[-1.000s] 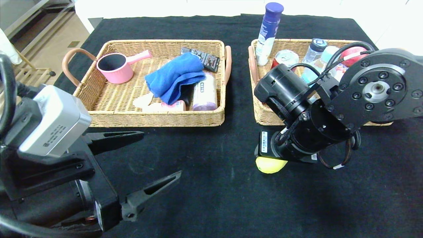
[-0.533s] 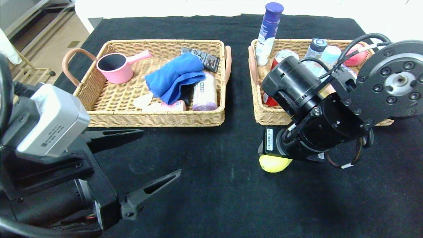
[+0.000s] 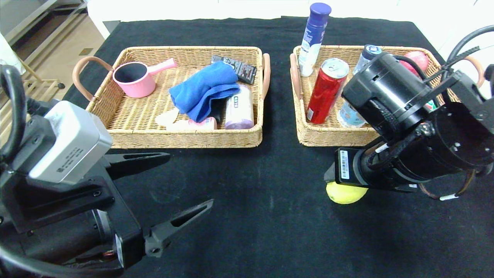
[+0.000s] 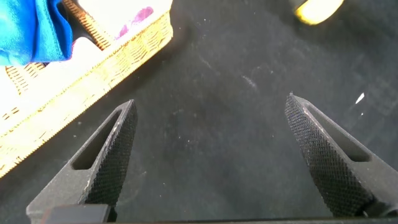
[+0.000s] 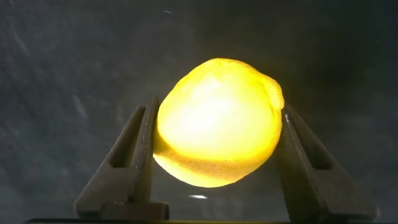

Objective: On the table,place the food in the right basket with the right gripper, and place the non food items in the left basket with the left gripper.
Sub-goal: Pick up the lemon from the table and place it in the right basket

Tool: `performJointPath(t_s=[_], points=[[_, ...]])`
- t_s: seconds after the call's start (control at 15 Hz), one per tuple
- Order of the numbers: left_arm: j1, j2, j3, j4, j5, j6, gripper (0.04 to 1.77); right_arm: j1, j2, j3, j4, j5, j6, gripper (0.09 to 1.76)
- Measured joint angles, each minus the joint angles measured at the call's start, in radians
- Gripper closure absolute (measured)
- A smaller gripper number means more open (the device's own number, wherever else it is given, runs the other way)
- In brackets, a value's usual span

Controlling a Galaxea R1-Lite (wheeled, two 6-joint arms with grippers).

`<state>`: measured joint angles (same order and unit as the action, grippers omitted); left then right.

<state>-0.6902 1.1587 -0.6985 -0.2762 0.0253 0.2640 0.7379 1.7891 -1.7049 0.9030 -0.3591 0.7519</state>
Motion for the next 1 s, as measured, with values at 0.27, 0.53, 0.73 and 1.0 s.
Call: performJointPath(t_s=[0.27, 0.53, 0.73, 1.0], points=[[0.001, 0.010, 0.004, 0.002, -0.001, -0.001, 0.09, -0.030, -0.091, 0.054, -0.001, 0.000, -0.040, 0.69], [0.001, 0.013, 0.006, 0.003, -0.001, -0.001, 0.09, -0.091, -0.164, 0.089, -0.007, -0.001, -0.084, 0.69], [0.000, 0.013, 0.007, 0.003, -0.001, -0.002, 0.09, -0.136, -0.200, 0.101, -0.006, -0.001, -0.137, 0.69], [0.000, 0.012, 0.009, 0.004, -0.001, 0.001, 0.09, -0.216, -0.244, 0.119, -0.009, -0.002, -0.244, 0.69]])
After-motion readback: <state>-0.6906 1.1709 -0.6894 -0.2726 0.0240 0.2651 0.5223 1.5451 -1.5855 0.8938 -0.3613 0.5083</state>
